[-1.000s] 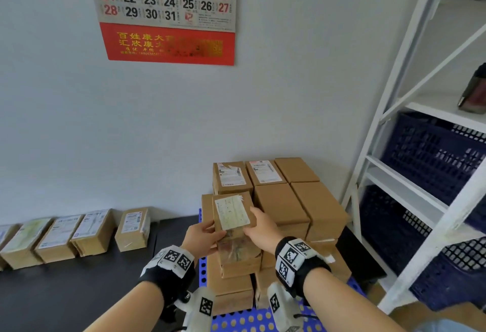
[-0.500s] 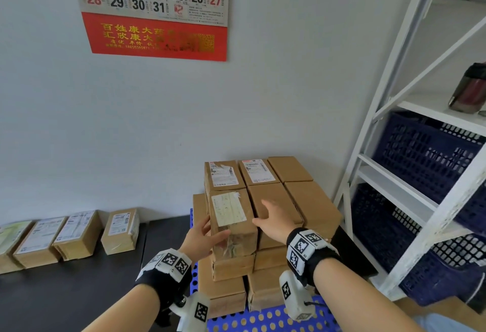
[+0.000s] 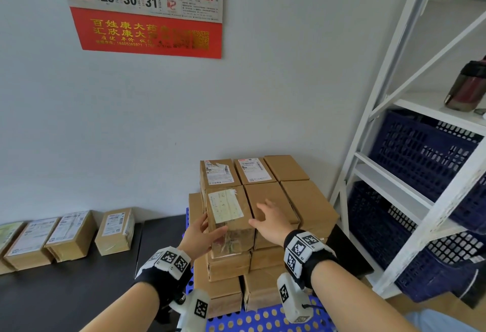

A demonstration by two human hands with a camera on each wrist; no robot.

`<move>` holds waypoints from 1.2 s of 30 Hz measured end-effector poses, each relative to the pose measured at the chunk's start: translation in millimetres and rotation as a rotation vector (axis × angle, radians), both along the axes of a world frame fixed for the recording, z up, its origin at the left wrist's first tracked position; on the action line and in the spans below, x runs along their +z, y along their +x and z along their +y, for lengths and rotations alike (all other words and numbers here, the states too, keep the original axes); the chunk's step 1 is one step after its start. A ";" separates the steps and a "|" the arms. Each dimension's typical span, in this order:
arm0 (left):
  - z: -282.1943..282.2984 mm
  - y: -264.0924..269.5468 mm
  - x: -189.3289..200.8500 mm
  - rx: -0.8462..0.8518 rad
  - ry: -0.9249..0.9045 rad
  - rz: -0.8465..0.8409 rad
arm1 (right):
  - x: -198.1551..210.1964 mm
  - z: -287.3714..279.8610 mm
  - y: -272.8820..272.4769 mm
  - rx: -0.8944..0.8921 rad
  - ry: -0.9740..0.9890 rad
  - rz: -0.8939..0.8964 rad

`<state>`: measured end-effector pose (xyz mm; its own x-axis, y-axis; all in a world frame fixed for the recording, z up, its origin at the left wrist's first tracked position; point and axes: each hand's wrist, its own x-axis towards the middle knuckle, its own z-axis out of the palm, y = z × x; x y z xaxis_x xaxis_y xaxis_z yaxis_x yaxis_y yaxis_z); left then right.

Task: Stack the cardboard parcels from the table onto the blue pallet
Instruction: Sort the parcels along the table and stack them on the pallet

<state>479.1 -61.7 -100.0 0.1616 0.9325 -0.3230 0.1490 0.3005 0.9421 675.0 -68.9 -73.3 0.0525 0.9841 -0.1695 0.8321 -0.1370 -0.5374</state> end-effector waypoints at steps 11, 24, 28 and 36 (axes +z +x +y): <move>-7.2 -24.8 16.7 0.077 0.018 0.069 | 36.0 -9.7 -20.1 0.006 0.019 0.316; -62.4 -120.2 3.8 0.368 -0.014 0.109 | 27.6 -6.2 -133.0 0.248 -0.062 0.555; -64.3 -163.0 -7.9 0.434 -0.064 0.124 | 11.1 0.0 -175.9 0.278 -0.112 0.562; -26.9 -239.7 -46.0 0.471 -0.132 0.107 | -40.0 37.8 -262.2 0.222 -0.197 0.583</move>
